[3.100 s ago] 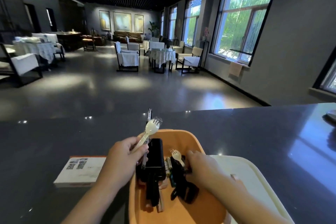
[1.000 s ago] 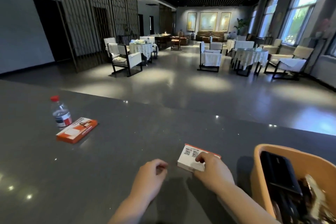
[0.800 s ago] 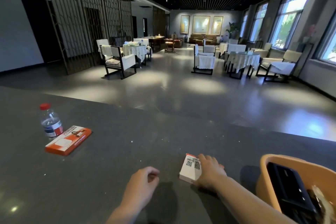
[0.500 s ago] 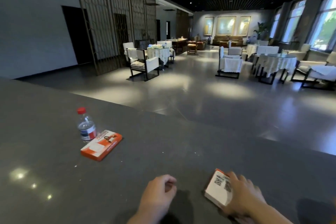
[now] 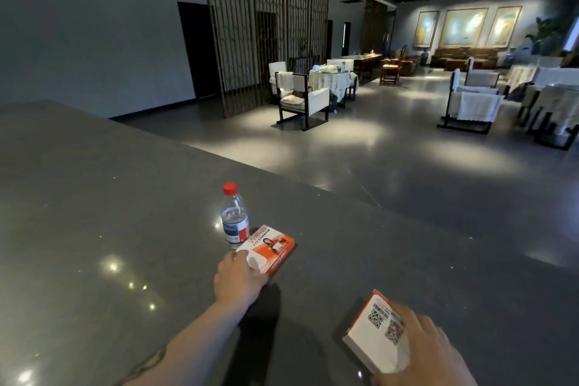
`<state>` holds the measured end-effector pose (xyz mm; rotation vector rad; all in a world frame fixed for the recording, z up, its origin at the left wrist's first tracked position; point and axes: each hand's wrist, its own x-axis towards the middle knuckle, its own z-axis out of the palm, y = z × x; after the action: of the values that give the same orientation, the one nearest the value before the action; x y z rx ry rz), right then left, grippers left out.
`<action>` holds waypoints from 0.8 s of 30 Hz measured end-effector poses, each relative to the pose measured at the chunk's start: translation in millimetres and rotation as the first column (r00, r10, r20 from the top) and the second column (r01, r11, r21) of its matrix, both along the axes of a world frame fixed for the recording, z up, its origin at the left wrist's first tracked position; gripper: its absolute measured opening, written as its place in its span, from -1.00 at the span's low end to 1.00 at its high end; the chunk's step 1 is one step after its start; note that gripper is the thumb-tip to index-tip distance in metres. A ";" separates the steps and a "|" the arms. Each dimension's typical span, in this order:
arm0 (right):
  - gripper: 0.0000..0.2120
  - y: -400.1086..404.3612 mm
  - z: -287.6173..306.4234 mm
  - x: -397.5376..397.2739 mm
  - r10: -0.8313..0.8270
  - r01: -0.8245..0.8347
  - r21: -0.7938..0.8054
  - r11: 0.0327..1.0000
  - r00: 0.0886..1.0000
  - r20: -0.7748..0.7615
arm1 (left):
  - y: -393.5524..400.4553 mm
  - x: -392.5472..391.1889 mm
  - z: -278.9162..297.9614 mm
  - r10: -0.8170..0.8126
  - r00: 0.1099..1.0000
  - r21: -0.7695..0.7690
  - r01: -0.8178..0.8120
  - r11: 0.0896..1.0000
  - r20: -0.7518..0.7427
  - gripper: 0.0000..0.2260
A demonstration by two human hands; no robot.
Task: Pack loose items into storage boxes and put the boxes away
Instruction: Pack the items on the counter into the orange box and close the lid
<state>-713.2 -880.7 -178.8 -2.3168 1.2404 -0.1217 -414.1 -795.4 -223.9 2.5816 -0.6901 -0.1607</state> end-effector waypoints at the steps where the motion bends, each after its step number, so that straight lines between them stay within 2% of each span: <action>1: 0.14 -1.7 -0.5 6.3 -0.003 0.003 -0.009 1.000 1.000 -0.010 | -3.1 8.2 -3.1 -0.002 1.000 0.022 0.002 1.000 0.000 -0.37; 4: 0.14 -8.6 -4.4 21.7 -0.015 0.014 -0.015 1.000 0.999 -0.033 | -12.2 26.4 -7.7 -0.044 0.998 0.096 0.049 0.994 -0.044 -0.24; 8: 0.14 -14.1 -6.0 25.5 -0.023 0.023 0.007 1.000 0.999 -0.040 | -18.6 23.8 -3.7 -0.117 0.991 0.107 0.123 0.987 -0.062 -0.18; 12: 0.10 -16.3 1.8 0.5 -0.055 0.054 -0.033 0.998 0.998 -0.025 | -17.1 -14.2 -1.3 -0.245 0.960 0.202 0.269 0.942 -0.136 -0.07; 15: 0.07 -13.1 8.1 -36.0 -0.122 0.122 -0.066 0.990 0.992 0.002 | -20.4 -57.4 -3.9 -0.379 0.919 0.259 0.395 0.881 -0.112 0.02; 18: 0.06 -5.5 14.0 -74.6 -0.176 0.175 -0.089 0.980 0.984 0.000 | -24.4 -95.7 -4.2 -0.445 0.894 0.206 0.445 0.871 -0.048 -0.04; 22: 0.03 7.3 31.5 -130.2 -0.235 0.238 -0.142 0.961 0.971 0.038 | -32.2 -151.0 11.7 -0.481 0.870 0.043 0.488 0.872 -0.111 -0.17; 24: 0.03 11.9 43.2 -161.8 -0.268 0.279 -0.186 0.942 0.960 0.085 | -37.3 -189.0 30.6 -0.543 0.835 -0.061 0.539 0.840 -0.093 -0.18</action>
<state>-875.0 -868.8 -135.6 -2.2692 1.5780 -0.4231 -603.2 -832.7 -193.3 2.2556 -1.3572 -0.4580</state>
